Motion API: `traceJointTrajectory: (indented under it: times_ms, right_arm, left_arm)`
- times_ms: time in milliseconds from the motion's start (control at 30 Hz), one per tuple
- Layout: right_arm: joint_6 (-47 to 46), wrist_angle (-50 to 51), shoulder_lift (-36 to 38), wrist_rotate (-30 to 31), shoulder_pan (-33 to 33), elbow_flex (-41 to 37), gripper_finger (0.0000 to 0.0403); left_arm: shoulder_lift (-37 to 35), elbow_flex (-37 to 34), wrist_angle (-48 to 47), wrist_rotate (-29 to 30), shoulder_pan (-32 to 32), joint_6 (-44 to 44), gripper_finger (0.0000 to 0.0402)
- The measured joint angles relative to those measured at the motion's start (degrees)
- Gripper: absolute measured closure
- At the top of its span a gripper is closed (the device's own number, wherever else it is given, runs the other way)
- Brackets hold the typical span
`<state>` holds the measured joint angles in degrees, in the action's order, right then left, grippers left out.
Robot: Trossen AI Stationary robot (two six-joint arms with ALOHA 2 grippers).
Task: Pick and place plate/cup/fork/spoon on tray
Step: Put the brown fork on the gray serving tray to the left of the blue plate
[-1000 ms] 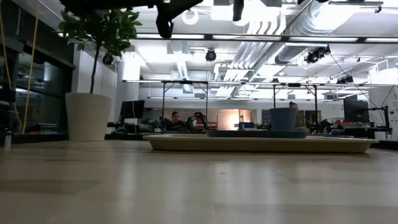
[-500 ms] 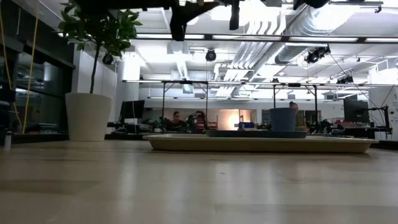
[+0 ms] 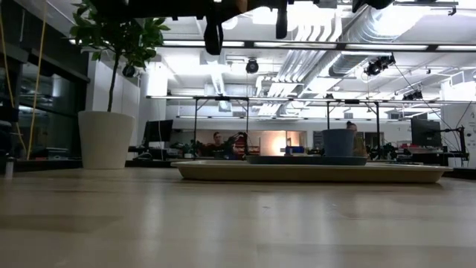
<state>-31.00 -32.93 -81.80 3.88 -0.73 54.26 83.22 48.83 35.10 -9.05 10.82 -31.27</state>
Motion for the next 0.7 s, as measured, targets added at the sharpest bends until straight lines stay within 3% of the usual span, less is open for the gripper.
traceJointTrajectory:
  times_ms: [233, 400, 533, 633, 700]
  right_arm:
    - [-1.3, 0.4, 0.0, -0.1, 0.0, 0.0, 0.0336]
    - [-1.6, 2.5, 1.2, -0.5, -1.0, 0.0, 0.0268]
    - [0.1, 10.2, 5.0, -0.6, -2.8, 0.0, 0.0208]
    - [1.3, 14.7, 8.4, -3.4, -4.0, 0.0, 0.0178]
    - [1.3, 15.5, 10.2, -7.8, -4.8, 0.0, 0.0168]
  left_arm:
    - [0.0, 0.0, -0.9, -1.6, 0.4, 0.0, 0.0366]
    - [-0.4, 0.0, -5.1, -2.3, 0.5, 0.7, 0.0366]
    - [-3.5, 0.0, -10.5, -3.7, 1.6, 1.5, 0.0366]
    - [-6.3, 0.0, -13.1, -11.6, 2.7, 1.8, 0.0366]
    - [-7.7, -0.2, -10.9, -23.3, 3.2, 0.5, 0.0366]
